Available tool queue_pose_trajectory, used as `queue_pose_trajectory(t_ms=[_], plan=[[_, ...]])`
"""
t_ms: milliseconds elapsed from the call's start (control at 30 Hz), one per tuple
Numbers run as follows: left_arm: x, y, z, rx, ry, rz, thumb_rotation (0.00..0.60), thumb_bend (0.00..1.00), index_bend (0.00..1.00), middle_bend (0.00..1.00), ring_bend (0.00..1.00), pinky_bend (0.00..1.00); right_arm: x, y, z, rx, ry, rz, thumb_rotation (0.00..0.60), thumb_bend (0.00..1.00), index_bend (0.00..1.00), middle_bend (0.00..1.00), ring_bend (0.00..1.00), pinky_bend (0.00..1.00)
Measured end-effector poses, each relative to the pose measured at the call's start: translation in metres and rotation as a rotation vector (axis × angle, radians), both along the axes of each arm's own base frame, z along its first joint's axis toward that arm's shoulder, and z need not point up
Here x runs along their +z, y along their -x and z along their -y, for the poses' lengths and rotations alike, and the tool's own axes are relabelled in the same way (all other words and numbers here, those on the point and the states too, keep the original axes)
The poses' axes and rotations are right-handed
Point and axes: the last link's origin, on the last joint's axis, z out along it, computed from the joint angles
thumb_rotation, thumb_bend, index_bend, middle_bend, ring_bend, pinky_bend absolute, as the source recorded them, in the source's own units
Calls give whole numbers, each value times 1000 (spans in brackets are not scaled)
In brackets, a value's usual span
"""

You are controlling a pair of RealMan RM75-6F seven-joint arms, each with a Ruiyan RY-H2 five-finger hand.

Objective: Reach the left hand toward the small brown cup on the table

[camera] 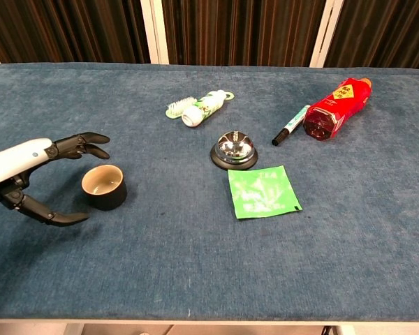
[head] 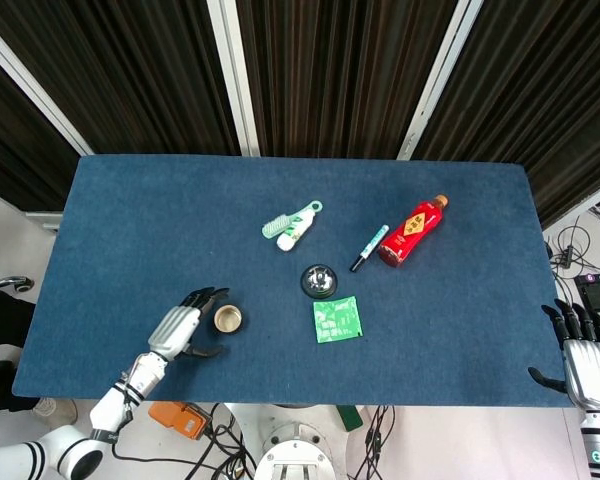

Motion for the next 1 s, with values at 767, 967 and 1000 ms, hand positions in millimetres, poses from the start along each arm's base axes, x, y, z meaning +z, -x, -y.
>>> queue_pose_trajectory(t_ms=[767,967,1000], plan=[[-17,-7,-5,-7,-6,-16,600,282,259,368,120,109,0,1,1,-7,-1,3,600,203,199,139,109,106],[-17,-6,-7,-4,-12,-19,600,327,352,408,127,109,1,1,1,-9,2,6,600,204,205,139,109,106],[-16,-5,-7,-4,-14,-19,600,329,373,412,128,109,1,1,1,-9,2,6,600,203,205,139,109,106]])
